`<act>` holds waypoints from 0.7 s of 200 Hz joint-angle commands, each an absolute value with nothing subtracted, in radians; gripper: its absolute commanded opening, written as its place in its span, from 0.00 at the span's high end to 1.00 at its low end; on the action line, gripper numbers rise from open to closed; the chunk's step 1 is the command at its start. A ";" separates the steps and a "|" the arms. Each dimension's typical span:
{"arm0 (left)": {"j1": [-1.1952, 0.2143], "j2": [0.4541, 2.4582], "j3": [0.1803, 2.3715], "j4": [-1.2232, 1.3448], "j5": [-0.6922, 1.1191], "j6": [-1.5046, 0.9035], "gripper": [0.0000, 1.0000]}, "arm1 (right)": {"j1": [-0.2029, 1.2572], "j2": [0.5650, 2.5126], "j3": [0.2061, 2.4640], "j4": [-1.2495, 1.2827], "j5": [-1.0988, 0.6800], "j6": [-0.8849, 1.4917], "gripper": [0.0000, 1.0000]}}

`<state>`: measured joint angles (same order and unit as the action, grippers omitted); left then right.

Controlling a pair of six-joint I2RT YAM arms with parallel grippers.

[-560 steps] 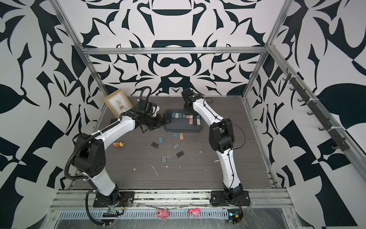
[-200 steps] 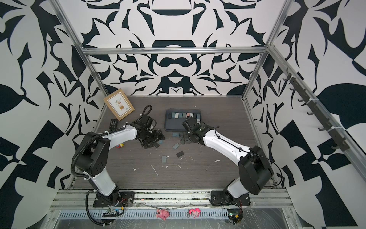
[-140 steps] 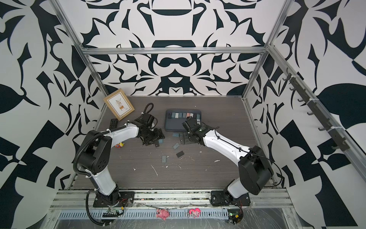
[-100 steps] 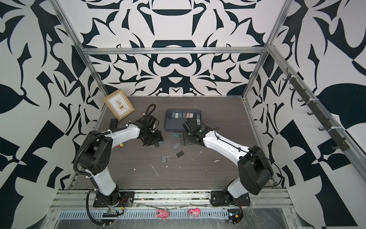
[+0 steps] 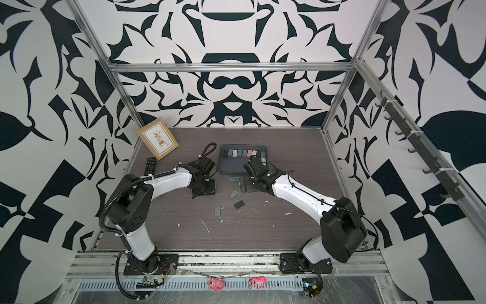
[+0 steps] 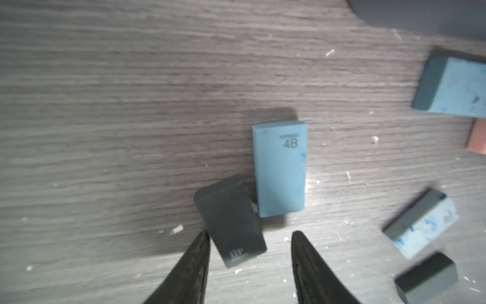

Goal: Put the eraser in the storage box
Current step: Pick up the eraser from the center of the board.

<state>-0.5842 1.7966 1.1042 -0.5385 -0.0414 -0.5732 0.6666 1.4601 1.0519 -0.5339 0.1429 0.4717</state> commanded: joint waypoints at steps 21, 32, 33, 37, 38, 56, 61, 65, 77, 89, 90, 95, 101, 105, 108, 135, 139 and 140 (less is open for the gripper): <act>-0.583 1.864 1.135 -0.607 -0.130 -0.515 0.50 | 0.667 1.420 1.047 -0.534 0.161 0.488 0.02; -0.582 1.869 1.139 -0.608 -0.140 -0.510 0.51 | 0.666 1.417 1.047 -0.536 0.166 0.488 0.02; -0.582 1.870 1.140 -0.608 -0.140 -0.509 0.51 | 0.666 1.416 1.047 -0.535 0.167 0.488 0.02; -0.581 1.871 1.140 -0.607 -0.143 -0.506 0.52 | 0.666 1.416 1.047 -0.536 0.169 0.488 0.02; -0.580 1.872 1.140 -0.607 -0.144 -0.506 0.52 | 0.666 1.415 1.047 -0.535 0.169 0.488 0.02; -0.581 1.882 1.145 -0.608 -0.155 -0.495 0.55 | 0.666 1.411 1.046 -0.535 0.174 0.488 0.02; -0.581 1.887 1.145 -0.610 -0.159 -0.492 0.56 | 0.666 1.411 1.044 -0.536 0.175 0.488 0.01; -0.580 1.890 1.147 -0.612 -0.160 -0.489 0.57 | 0.666 1.411 1.044 -0.535 0.177 0.489 0.01; -0.581 1.897 1.146 -0.613 -0.169 -0.482 0.59 | 0.666 1.410 1.041 -0.534 0.178 0.490 0.01; -0.581 1.902 1.142 -0.614 -0.180 -0.472 0.62 | 0.666 1.411 1.040 -0.532 0.178 0.494 0.01; -0.581 1.902 1.141 -0.614 -0.180 -0.471 0.62 | 0.666 1.410 1.040 -0.532 0.179 0.494 0.02; -0.581 1.902 1.139 -0.613 -0.184 -0.467 0.64 | 0.666 1.412 1.039 -0.531 0.179 0.495 0.02; -0.581 1.902 1.137 -0.615 -0.192 -0.462 0.65 | 0.666 1.411 1.038 -0.530 0.179 0.495 0.01; -0.581 1.902 1.136 -0.616 -0.196 -0.458 0.65 | 0.666 1.413 1.037 -0.529 0.178 0.496 0.02; -0.581 1.902 1.134 -0.615 -0.200 -0.455 0.66 | 0.666 1.414 1.037 -0.529 0.180 0.496 0.01; -0.573 1.890 1.120 -0.614 -0.215 -0.436 0.71 | 0.666 1.416 1.038 -0.530 0.181 0.498 0.02; -0.571 1.888 1.119 -0.613 -0.214 -0.436 0.72 | 0.667 1.415 1.039 -0.528 0.182 0.497 0.01; -0.570 1.888 1.118 -0.613 -0.214 -0.436 0.73 | 0.666 1.415 1.039 -0.528 0.182 0.497 0.01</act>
